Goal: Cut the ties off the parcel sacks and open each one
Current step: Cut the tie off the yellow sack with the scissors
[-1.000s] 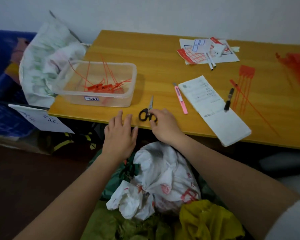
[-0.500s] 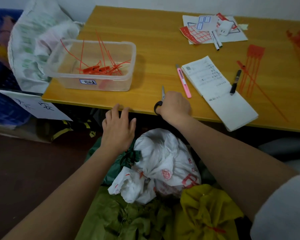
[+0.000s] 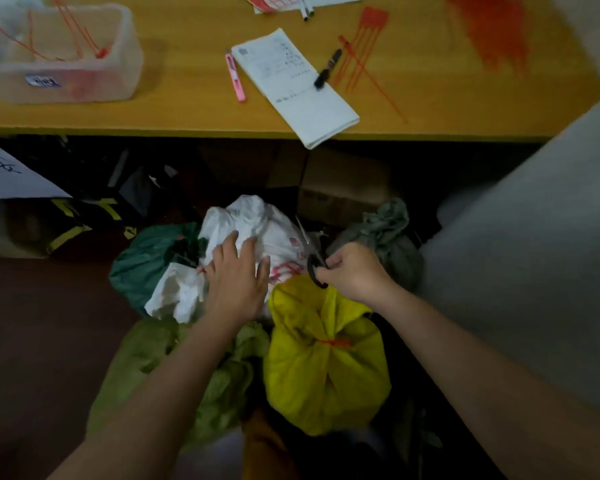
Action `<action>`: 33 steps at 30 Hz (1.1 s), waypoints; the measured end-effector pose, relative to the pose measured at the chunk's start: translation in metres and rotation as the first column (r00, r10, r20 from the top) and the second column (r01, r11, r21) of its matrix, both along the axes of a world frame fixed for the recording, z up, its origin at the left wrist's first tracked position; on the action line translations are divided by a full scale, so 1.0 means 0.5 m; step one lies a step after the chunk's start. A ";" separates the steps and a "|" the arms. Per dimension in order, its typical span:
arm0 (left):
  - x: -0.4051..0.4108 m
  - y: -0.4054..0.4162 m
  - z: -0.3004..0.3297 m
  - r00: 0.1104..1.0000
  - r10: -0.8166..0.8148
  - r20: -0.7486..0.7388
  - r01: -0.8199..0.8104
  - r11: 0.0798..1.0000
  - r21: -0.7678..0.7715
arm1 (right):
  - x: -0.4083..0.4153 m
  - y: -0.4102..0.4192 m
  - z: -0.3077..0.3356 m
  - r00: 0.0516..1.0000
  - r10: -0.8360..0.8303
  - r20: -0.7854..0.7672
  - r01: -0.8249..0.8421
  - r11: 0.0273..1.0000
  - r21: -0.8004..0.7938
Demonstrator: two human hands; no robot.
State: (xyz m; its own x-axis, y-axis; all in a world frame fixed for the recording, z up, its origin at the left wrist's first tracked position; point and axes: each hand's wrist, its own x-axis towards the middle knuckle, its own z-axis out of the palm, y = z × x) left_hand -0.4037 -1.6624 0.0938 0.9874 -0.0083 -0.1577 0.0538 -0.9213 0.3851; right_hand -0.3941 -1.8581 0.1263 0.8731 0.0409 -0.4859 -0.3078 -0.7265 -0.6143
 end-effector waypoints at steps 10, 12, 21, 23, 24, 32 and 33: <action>-0.223 -0.183 -0.231 0.979 -0.169 -0.110 0.157 0.981 -0.112 | -0.237 -0.146 -0.267 0.921 -0.373 -0.113 0.384 0.918 0.097; -0.252 -0.189 -0.293 0.973 -0.175 -0.149 0.153 0.978 -0.144 | -0.262 -0.134 -0.337 0.894 -0.441 -0.079 0.447 0.888 0.109; -0.272 -0.172 -0.488 0.984 -0.169 -0.055 0.142 0.933 -0.331 | -0.283 -0.099 -0.567 0.789 -0.608 -0.091 0.597 0.724 0.346; -0.275 -0.176 -0.510 0.993 -0.119 0.000 0.110 0.914 -0.391 | -0.281 -0.096 -0.593 0.756 -0.651 -0.068 0.617 0.673 0.408; -0.279 -0.179 -0.519 0.996 -0.090 0.024 0.092 0.899 -0.428 | -0.282 -0.094 -0.601 0.740 -0.669 -0.067 0.620 0.641 0.452; -0.310 -0.198 -0.568 0.985 0.130 0.117 -0.044 0.832 -0.553 | -0.317 -0.073 -0.625 0.791 -0.610 -0.050 0.486 0.577 0.656; -0.315 -0.199 -0.569 0.983 0.145 0.110 -0.061 0.831 -0.553 | -0.324 -0.067 -0.623 0.800 -0.599 -0.048 0.463 0.564 0.684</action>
State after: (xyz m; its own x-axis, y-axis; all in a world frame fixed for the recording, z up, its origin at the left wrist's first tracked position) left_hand -0.5615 -1.7618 -0.1908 0.9985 0.0511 -0.0175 0.0428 -0.5511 0.8334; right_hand -0.5559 -1.8917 -0.1854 0.9029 -0.2229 -0.3675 -0.3476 0.1246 -0.9293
